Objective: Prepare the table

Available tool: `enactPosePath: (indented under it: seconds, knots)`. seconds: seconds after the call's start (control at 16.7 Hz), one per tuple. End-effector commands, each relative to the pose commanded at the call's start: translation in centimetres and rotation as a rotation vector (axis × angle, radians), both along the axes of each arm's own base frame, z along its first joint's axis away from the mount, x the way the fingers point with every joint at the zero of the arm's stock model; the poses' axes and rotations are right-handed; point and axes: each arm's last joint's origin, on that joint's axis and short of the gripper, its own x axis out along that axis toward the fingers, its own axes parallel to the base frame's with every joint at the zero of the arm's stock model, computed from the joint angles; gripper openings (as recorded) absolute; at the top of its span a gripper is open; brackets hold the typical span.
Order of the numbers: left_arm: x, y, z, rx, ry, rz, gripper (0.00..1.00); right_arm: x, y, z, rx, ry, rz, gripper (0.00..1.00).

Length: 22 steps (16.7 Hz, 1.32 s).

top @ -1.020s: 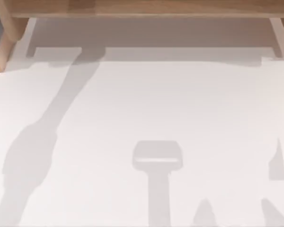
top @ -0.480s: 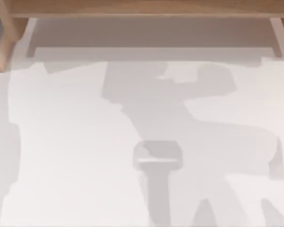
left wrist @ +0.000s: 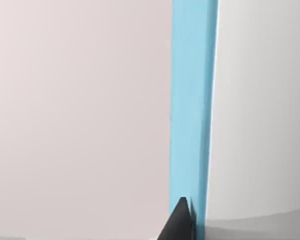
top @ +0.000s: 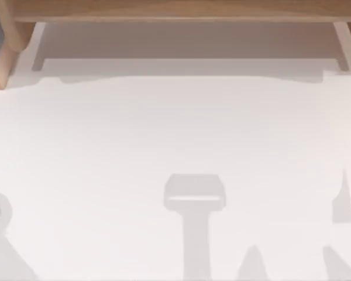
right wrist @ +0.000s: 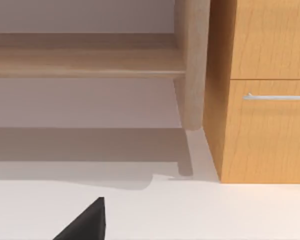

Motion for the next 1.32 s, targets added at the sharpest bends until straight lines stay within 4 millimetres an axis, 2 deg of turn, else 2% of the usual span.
enactPosePath:
  seconds: [0.12,0.24,0.54,0.72,1.14,1.32]
  knots:
    - [-1.8,0.2,-2.9,0.039,0.09,-0.087,0.0,0.0,0.0,0.0,0.0,0.0,0.0,1.0]
    - [-2.5,-0.7,-4.4,0.096,0.13,-0.211,0.0,0.0,0.0,0.0,0.0,0.0,0.0,1.0]
    - [-0.6,-5.4,-5.0,0.267,0.094,-0.568,0.0,0.0,0.0,0.0,0.0,0.0,0.0,1.0]
    - [0.9,-7.7,-5.8,0.307,0.073,-0.713,0.0,0.0,0.0,0.0,0.0,0.0,0.0,1.0]
    - [1.2,-8.0,-6.1,0.308,0.074,-0.734,0.0,0.0,0.0,0.0,0.0,0.0,0.0,1.0]
    - [2.4,-7.9,-6.2,0.31,0.072,-0.733,0.0,0.0,0.0,0.0,0.0,0.0,0.0,1.0]
